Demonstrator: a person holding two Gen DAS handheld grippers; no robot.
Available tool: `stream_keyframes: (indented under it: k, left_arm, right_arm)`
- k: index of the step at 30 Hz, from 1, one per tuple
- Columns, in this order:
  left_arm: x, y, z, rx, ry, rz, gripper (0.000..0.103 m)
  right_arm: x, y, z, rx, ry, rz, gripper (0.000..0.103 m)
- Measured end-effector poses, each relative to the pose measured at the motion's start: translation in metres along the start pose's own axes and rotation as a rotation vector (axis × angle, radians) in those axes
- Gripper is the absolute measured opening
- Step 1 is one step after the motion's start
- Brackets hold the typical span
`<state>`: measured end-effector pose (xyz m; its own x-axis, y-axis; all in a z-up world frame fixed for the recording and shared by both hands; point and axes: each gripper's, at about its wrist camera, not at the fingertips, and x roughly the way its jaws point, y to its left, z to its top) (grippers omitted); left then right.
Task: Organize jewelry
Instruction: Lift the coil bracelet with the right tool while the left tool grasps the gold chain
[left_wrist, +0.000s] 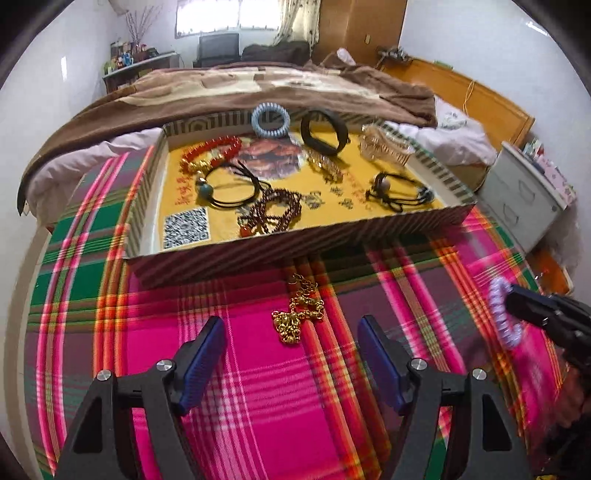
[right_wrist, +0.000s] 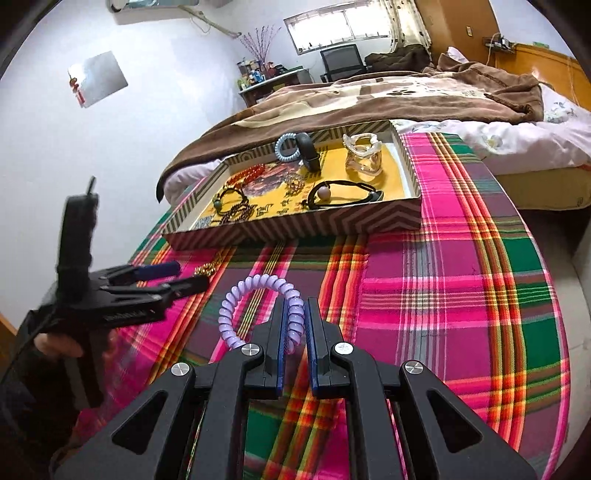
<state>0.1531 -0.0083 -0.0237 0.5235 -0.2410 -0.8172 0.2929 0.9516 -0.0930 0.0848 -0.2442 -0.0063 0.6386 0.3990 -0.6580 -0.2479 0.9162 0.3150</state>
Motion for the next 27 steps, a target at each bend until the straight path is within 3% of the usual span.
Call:
stream_keyframes:
  k: [3, 8, 10, 12, 16, 17, 19, 20, 27]
  left_arm:
    - [0.008, -0.004, 0.003, 0.042, -0.003, 0.077, 0.073]
    - [0.009, -0.004, 0.003, 0.024, -0.025, 0.087, 0.072]
    - [0.007, -0.005, 0.002, 0.024, -0.027, 0.089, 0.067]
    - [0.005, -0.007, 0.002, 0.031, -0.031, 0.084, 0.05]
    - [0.003, -0.008, 0.001, 0.027, -0.046, 0.085, 0.032]
    - [0.002, -0.009, 0.001, 0.027, -0.047, 0.082, 0.023]
    - [0.001, -0.008, -0.001, 0.02, -0.051, 0.076, 0.021]
    - [0.0, -0.008, -0.001, 0.015, -0.051, 0.077, 0.011]
    - [-0.005, -0.007, -0.006, 0.005, -0.046, 0.053, 0.009]
  right_arm:
    - [0.003, -0.004, 0.005, 0.003, -0.004, 0.004, 0.009]
    - [0.007, -0.007, 0.008, -0.003, 0.002, 0.02, 0.009]
    - [0.009, -0.007, 0.009, -0.008, 0.005, 0.024, 0.009]
    - [0.011, -0.008, 0.009, -0.01, 0.009, 0.028, 0.009]
    - [0.013, -0.005, 0.007, -0.017, 0.013, 0.036, 0.009]
    - [0.014, -0.005, 0.006, -0.018, 0.014, 0.036, 0.009]
    - [0.015, -0.002, 0.006, -0.021, 0.019, 0.04, 0.009]
    - [0.015, -0.001, 0.007, -0.025, 0.018, 0.039, 0.009]
    - [0.015, 0.005, 0.006, -0.029, 0.016, 0.034, 0.009]
